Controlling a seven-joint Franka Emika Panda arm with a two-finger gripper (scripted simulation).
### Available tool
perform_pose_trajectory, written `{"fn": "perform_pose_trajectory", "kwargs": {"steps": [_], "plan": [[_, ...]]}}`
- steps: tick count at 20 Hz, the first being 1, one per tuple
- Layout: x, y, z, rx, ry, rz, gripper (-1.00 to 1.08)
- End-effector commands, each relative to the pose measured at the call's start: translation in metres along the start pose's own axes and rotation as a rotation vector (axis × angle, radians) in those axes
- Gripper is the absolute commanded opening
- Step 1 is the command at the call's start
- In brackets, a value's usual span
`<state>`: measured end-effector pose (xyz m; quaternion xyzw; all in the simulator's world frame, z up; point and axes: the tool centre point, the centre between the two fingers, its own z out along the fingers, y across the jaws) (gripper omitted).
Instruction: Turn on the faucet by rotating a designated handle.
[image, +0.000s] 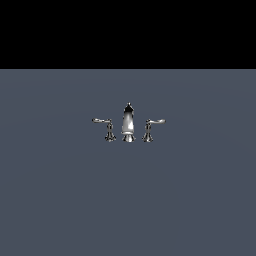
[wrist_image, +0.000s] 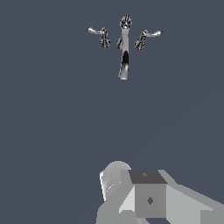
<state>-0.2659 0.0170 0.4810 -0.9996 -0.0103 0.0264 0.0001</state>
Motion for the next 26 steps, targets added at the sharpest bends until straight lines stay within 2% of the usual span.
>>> {"fn": "perform_pose_trajectory", "kwargs": {"steps": [1, 7, 13, 19, 26], "plan": [[0.000, 0.000, 0.000, 0.000, 0.000, 0.000, -1.00], [0.006, -0.003, 0.005, 0.001, 0.001, 0.022, -1.00], [0.023, -0.010, 0.021, 0.003, 0.002, 0.089, -1.00], [0.054, -0.019, 0.048, 0.007, 0.005, 0.200, -1.00], [0.103, -0.027, 0.089, 0.014, 0.009, 0.371, -1.00]]}}
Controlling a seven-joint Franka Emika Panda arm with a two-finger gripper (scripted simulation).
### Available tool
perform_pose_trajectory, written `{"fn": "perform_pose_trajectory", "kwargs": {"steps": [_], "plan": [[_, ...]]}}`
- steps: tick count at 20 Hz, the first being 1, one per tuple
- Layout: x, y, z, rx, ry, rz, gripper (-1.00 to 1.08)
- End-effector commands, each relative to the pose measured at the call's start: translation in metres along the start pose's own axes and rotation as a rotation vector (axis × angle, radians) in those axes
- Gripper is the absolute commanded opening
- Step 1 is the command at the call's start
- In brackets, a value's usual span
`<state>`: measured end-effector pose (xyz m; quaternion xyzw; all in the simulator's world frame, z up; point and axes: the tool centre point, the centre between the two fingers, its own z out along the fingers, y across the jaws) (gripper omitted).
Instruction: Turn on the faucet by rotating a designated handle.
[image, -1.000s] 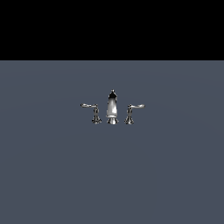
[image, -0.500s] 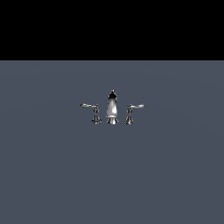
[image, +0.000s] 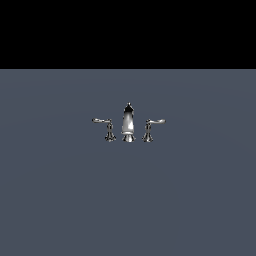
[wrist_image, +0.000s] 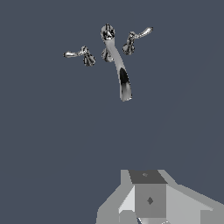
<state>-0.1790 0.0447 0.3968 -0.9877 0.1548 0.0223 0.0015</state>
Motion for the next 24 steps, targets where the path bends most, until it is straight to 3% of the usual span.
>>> {"fn": "perform_pose_trajectory", "kwargs": {"steps": [1, 13, 24], "plan": [[0.017, -0.008, 0.016, 0.003, 0.002, 0.065, -1.00], [0.099, -0.027, 0.084, 0.013, 0.009, 0.351, -1.00], [0.177, -0.023, 0.146, 0.019, 0.016, 0.612, -1.00]]}}
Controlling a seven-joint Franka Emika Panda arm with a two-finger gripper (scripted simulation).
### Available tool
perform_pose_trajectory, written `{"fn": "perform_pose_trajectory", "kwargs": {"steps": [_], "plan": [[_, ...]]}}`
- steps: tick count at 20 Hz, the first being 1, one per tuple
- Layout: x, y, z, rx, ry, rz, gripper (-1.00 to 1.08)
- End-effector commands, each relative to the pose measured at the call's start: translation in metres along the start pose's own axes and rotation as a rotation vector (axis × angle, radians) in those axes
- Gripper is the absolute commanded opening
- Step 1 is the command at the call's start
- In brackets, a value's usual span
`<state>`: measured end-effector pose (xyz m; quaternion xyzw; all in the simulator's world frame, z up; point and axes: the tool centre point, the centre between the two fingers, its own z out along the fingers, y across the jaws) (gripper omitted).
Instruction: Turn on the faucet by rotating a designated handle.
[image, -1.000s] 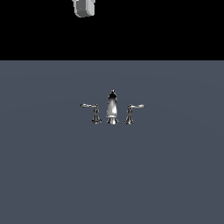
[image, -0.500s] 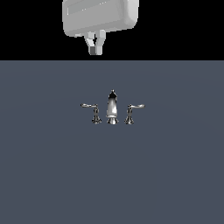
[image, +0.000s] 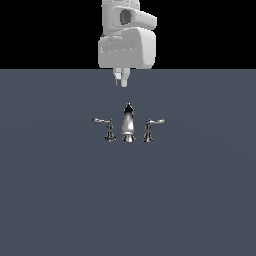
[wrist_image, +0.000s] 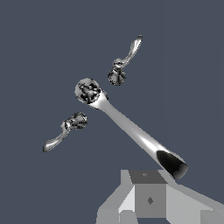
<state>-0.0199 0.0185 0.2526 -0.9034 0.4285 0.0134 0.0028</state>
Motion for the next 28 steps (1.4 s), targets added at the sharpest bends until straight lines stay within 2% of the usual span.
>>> {"fn": "perform_pose_trajectory", "kwargs": {"steps": [1, 10, 18, 28], "plan": [[0.017, -0.007, 0.015, 0.002, 0.003, 0.062, -1.00], [0.085, -0.023, 0.069, 0.005, 0.013, 0.294, -1.00], [0.149, -0.023, 0.115, 0.009, 0.021, 0.502, -1.00], [0.197, -0.014, 0.149, 0.014, 0.024, 0.661, -1.00]]}}
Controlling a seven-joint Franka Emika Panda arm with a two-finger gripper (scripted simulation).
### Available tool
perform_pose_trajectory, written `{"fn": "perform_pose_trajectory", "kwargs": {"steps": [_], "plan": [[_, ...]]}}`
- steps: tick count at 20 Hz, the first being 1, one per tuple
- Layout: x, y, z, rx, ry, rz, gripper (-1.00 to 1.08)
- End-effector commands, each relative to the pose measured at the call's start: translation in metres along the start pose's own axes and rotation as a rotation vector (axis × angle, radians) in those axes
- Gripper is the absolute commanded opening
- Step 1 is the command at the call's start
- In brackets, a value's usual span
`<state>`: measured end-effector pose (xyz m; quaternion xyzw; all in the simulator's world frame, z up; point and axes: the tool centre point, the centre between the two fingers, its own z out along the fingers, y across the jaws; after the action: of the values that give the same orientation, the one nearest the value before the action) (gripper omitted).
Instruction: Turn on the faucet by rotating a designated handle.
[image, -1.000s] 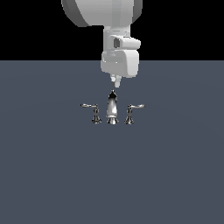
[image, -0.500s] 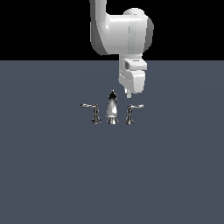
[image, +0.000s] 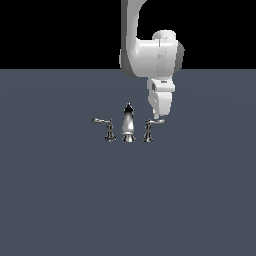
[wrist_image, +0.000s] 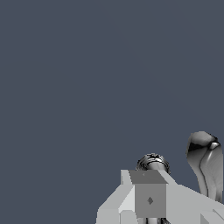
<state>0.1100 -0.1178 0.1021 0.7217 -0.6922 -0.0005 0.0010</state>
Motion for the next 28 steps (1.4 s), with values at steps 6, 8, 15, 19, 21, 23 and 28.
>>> {"fn": "perform_pose_trajectory", "kwargs": {"steps": [6, 8, 15, 19, 21, 23, 28], "plan": [[0.013, -0.006, 0.010, 0.002, 0.000, 0.047, -1.00], [0.013, -0.006, 0.009, 0.002, 0.000, 0.046, -1.00], [0.011, -0.005, 0.008, 0.002, -0.001, 0.041, -1.00], [0.015, 0.006, 0.008, 0.002, -0.001, 0.041, -1.00], [0.017, 0.011, 0.008, 0.002, -0.001, 0.041, -1.00], [0.019, 0.017, 0.008, 0.002, -0.001, 0.041, -1.00], [0.025, 0.032, 0.008, 0.002, -0.001, 0.041, -1.00]]}}
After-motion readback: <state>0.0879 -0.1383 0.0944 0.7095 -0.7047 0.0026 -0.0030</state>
